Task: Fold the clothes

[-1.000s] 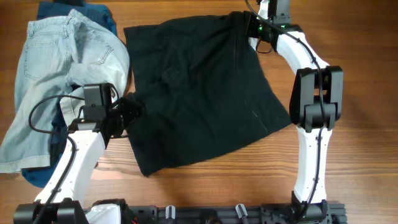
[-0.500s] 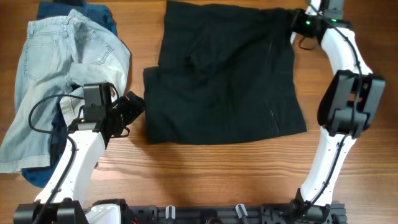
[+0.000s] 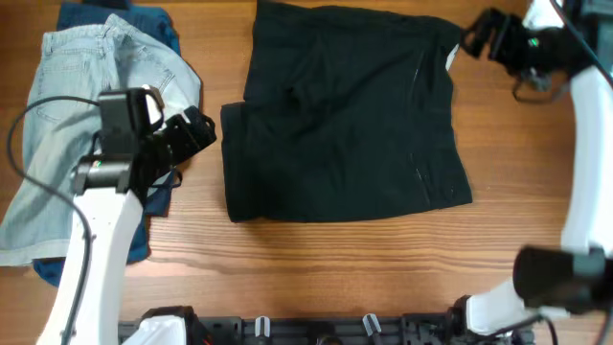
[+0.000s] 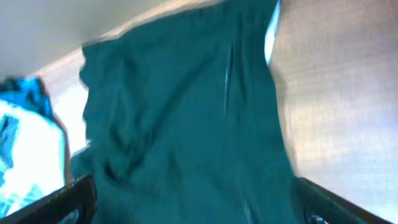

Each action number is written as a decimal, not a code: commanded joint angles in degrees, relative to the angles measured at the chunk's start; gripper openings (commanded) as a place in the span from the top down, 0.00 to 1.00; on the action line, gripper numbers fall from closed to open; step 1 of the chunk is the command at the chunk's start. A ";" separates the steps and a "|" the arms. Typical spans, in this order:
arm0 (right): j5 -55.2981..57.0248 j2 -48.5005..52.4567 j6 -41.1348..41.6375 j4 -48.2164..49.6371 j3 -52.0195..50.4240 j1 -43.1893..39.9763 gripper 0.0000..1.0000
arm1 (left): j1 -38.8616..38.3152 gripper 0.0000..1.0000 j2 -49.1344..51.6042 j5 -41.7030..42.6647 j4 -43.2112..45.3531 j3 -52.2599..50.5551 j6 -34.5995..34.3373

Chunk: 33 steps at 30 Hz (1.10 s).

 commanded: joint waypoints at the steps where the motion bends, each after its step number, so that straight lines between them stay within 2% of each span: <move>1: 4.76 -9.53 5.49 -6.36 0.13 0.13 0.01 | -0.26 0.00 -9.51 0.13 -5.16 1.86 -1.40; 4: 9.22 -17.79 8.81 -13.09 0.11 0.22 0.01 | -0.26 0.00 -16.09 0.11 -12.44 1.81 -6.49; 7: 11.82 -21.73 8.13 -17.97 -0.94 0.24 0.00 | -0.26 0.00 -16.68 -0.13 -18.97 1.70 -6.97; 9: 11.67 -23.65 9.05 -17.73 -4.96 0.22 0.00 | -0.26 0.00 -14.93 -0.46 -20.85 0.42 -6.69; 14: 11.10 -24.83 10.34 -14.27 -23.08 0.22 0.00 | -0.28 0.00 -5.66 -0.26 -20.79 -8.33 -6.51; 18: 6.64 -24.81 11.54 -4.46 -39.82 0.22 0.00 | -3.63 0.00 -0.37 3.17 -16.90 -13.03 -4.57; 23: 2.21 -24.76 10.45 8.44 -53.44 0.24 0.01 | -16.94 0.01 4.11 -1.44 -6.73 -15.04 -3.72; 27: 3.23 -24.76 10.05 12.96 -59.04 0.24 0.09 | -23.41 0.02 11.04 -5.14 -2.16 -15.04 -3.74; 30: 7.65 -24.76 10.03 13.18 -60.54 0.24 0.11 | -24.68 0.05 17.99 -5.79 0.74 -15.04 -4.46; 33: 10.82 -24.74 8.13 16.31 -60.57 0.24 0.12 | -24.63 0.05 22.03 -10.10 2.08 -15.04 -6.99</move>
